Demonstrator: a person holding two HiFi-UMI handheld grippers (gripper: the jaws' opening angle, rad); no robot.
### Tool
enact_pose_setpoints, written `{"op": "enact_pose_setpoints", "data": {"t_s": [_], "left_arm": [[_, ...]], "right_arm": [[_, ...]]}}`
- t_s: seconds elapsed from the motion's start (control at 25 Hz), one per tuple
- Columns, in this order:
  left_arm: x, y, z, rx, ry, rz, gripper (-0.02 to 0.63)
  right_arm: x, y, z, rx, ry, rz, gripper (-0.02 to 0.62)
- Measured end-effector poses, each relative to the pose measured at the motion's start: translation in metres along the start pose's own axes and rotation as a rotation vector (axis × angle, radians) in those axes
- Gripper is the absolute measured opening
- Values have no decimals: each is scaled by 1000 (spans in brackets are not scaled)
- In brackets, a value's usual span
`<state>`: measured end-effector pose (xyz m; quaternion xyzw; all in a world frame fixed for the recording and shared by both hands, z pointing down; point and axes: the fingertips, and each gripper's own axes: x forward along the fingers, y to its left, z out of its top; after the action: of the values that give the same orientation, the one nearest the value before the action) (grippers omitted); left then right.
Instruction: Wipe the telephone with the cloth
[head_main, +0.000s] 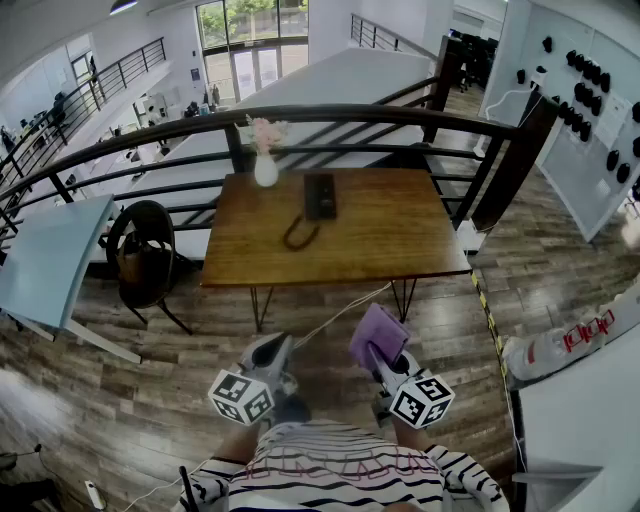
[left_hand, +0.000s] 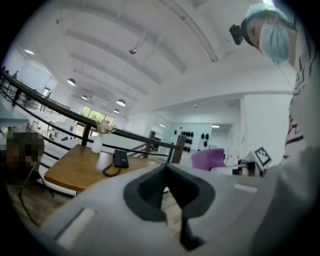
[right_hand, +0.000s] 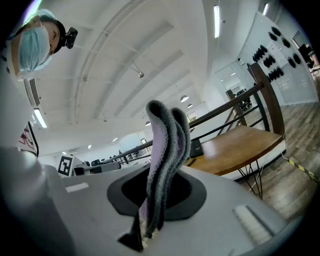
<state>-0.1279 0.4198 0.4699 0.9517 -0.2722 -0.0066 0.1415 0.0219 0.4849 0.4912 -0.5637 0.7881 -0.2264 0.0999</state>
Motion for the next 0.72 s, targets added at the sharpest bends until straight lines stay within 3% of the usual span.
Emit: {"op": "enact_pose_setpoints", "data": {"t_s": [0.32,0.72], "left_arm": [[2,11,-4,-37,-3,16,2],[54,86,19,-53,-3,-20,2]], "right_arm": [[13,-7,1,34,-2,-10,51],[99,-30,20,51,-6,-33,51]]}}
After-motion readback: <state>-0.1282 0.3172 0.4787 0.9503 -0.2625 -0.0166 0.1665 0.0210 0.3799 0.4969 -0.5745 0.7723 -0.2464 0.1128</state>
